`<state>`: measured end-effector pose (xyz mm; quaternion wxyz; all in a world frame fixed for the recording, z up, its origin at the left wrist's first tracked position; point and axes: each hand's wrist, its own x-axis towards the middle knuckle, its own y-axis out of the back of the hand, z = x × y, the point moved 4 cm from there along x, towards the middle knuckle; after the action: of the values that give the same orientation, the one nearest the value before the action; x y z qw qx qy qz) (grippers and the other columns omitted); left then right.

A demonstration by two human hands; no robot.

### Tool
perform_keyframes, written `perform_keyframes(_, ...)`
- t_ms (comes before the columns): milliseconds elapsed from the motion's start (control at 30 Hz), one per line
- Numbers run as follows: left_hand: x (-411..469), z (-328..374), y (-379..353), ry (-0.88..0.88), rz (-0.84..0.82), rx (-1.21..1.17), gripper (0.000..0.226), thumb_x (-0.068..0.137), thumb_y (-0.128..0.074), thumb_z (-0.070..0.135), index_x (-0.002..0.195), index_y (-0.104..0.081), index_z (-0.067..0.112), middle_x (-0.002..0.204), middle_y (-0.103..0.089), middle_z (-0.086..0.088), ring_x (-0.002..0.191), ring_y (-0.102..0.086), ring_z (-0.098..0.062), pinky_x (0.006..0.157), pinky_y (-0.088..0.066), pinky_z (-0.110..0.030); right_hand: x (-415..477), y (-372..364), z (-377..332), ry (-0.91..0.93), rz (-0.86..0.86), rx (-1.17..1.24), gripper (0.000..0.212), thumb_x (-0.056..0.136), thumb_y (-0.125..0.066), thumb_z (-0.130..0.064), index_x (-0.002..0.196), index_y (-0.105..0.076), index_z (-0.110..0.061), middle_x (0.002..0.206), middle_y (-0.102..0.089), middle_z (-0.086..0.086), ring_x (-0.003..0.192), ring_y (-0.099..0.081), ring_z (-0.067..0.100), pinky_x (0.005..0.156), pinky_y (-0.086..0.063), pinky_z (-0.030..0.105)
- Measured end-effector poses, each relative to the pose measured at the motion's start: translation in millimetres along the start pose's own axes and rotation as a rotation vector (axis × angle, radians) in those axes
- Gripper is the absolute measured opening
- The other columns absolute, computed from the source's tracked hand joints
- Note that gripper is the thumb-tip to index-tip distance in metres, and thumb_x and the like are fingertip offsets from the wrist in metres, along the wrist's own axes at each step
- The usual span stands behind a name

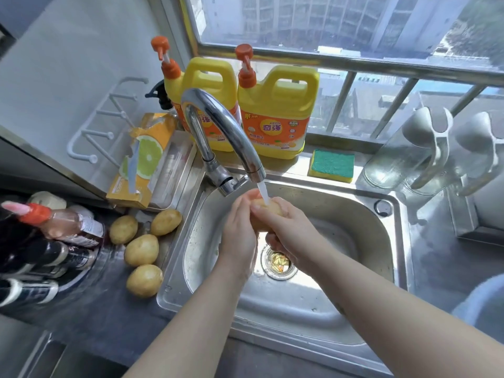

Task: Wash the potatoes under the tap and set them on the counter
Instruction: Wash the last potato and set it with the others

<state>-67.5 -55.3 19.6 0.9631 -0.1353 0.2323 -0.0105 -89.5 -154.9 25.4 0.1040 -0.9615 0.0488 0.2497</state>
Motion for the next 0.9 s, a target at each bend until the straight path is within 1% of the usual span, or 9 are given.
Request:
perform_keyframes(100,-5.8,-1.5,-2.9,-0.049,-0.058,0.075,0.028,0.093,-0.047,0.049,0.109,-0.068,0.041,0.121,-0.068,-0.011,0.111,-0.065,-0.022,0.093,-0.048,-0.04,1.1,1.5,-0.9,-0.022,0.025,-0.008,0.038,0.094,-0.066,-0.041,0.111,-0.066,-0.008,0.074,-0.05,0.002,0.047,-0.036,0.008,0.045,-0.03,0.021)
perform_keyframes(200,-8.5,-5.3,-7.6,-0.038,-0.087,0.103,0.029,0.089,-0.05,0.054,0.114,-0.063,0.049,0.129,-0.066,-0.004,0.119,-0.063,-0.018,0.104,-0.047,-0.042,3.5,8.5,-6.0,0.019,0.091,-0.051,0.03,0.1,-0.056,-0.04,0.103,-0.072,-0.016,0.061,-0.055,-0.01,0.047,-0.042,0.006,0.047,-0.033,0.02)
perform_keyframes(300,-10.0,-12.1,-11.1,-0.006,-0.137,0.109,0.035,0.103,-0.047,0.039,0.137,-0.05,0.031,0.135,-0.062,-0.005,0.119,-0.064,-0.015,0.103,-0.052,-0.041,5.5,17.0,-11.6,0.127,0.162,-0.196,0.034,0.106,-0.046,-0.034,0.101,-0.075,-0.017,0.081,-0.073,-0.006,0.072,-0.065,0.009,0.067,-0.051,0.028)
perform_keyframes(400,-11.6,-12.5,-15.8,0.071,-0.126,0.012,0.039,0.105,-0.047,0.027,0.143,-0.046,0.017,0.136,-0.06,-0.012,0.118,-0.065,-0.019,0.087,-0.059,-0.033,4.6,22.7,-10.5,0.2,0.261,-0.344,0.036,0.106,-0.041,-0.032,0.103,-0.076,-0.021,0.097,-0.076,-0.003,0.096,-0.069,0.016,0.091,-0.055,0.043)
perform_keyframes(500,-7.3,-10.4,-21.4,0.151,-0.076,-0.087,0.032,0.103,-0.052,0.024,0.129,-0.057,0.005,0.112,-0.07,-0.013,0.098,-0.071,-0.016,0.073,-0.058,-0.027,-6.1,19.8,-10.3,0.299,0.309,-0.408,0.033,0.107,-0.041,-0.029,0.114,-0.073,-0.024,0.103,-0.075,-0.008,0.102,-0.068,0.009,0.094,-0.054,0.038)
perform_keyframes(600,0.8,-7.2,-24.8,0.192,0.031,-0.168,0.021,0.101,-0.053,0.022,0.102,-0.068,0.008,0.085,-0.069,-0.008,0.079,-0.067,-0.017,0.069,-0.055,-0.028,-19.3,11.8,-10.7,0.438,0.243,-0.49,0.033,0.106,-0.042,-0.029,0.128,-0.066,-0.028,0.117,-0.072,-0.013,0.111,-0.064,0.002,0.097,-0.05,0.026)
perform_keyframes(700,7.7,-1.8,-24.6,0.191,0.166,-0.185,0.021,0.096,-0.052,0.022,0.084,-0.068,0.013,0.072,-0.067,-0.003,0.063,-0.066,-0.016,0.058,-0.051,-0.027,-17.4,11.1,-5.6,0.351,0.17,-0.385,0.04,0.105,-0.047,-0.03,0.144,-0.051,-0.025,0.135,-0.062,-0.013,0.122,-0.058,0.004,0.106,-0.046,0.029)
perform_keyframes(800,6.6,1.2,-22.6,0.175,0.218,-0.131,0.024,0.094,-0.051,0.026,0.085,-0.068,0.011,0.074,-0.071,-0.004,0.066,-0.068,-0.023,0.05,-0.048,-0.027,-12.4,9.3,-3.4,0.066,0.144,-0.06,0.057,0.1,-0.057,-0.035,0.152,-0.042,-0.018,0.136,-0.06,-0.002,0.103,-0.061,0.009,0.084,-0.053,0.027)
perform_keyframes(900,2.8,2.6,-15.4,0.026,0.234,0.028,0.033,0.099,-0.046,0.031,0.096,-0.072,0.01,0.085,-0.076,-0.005,0.086,-0.072,-0.031,0.067,-0.057,-0.041,-12.9,1.1,-5.6,-0.145,-0.025,0.093,0.045,0.097,-0.059,-0.034,0.131,-0.061,-0.005,0.095,-0.063,0.003,0.07,-0.054,0.011,0.06,-0.042,0.021)
